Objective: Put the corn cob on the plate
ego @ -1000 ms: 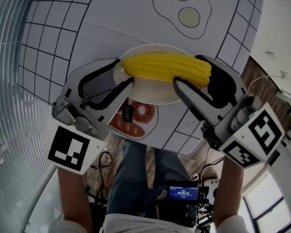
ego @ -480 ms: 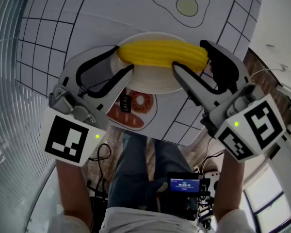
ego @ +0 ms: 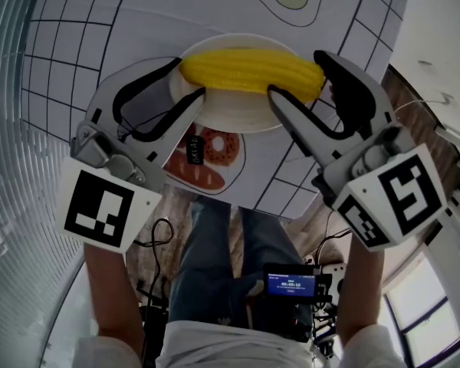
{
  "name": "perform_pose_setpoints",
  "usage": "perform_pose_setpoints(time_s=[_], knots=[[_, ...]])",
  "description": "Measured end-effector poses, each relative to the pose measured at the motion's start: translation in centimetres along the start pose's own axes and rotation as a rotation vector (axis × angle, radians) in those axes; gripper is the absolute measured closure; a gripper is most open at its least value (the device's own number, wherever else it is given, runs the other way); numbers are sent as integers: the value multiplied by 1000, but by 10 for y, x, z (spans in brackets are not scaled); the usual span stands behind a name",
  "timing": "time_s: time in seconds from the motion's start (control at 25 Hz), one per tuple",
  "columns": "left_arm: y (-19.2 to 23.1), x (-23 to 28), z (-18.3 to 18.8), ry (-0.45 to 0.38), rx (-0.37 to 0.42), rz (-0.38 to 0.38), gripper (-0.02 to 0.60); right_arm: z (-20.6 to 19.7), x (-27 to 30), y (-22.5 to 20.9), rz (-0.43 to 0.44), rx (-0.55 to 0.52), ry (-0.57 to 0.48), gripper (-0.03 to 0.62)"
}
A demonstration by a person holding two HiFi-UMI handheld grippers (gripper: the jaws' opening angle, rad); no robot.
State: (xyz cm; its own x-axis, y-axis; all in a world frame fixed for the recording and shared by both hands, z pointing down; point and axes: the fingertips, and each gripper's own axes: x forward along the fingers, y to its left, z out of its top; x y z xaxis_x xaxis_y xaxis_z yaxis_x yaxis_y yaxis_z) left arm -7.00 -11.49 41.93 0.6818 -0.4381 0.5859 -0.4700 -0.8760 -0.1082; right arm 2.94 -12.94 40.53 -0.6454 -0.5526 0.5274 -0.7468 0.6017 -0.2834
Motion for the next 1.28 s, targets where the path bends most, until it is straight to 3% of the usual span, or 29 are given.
perform_pose_setpoints(time_s=[1.04, 1.28], knots=[[-8, -19, -9, 12, 9, 30, 413, -27, -12, 14, -29, -2, 21, 293], [-5, -32, -13, 7, -29, 61, 413, -30, -18, 20, -27, 11, 19, 293]])
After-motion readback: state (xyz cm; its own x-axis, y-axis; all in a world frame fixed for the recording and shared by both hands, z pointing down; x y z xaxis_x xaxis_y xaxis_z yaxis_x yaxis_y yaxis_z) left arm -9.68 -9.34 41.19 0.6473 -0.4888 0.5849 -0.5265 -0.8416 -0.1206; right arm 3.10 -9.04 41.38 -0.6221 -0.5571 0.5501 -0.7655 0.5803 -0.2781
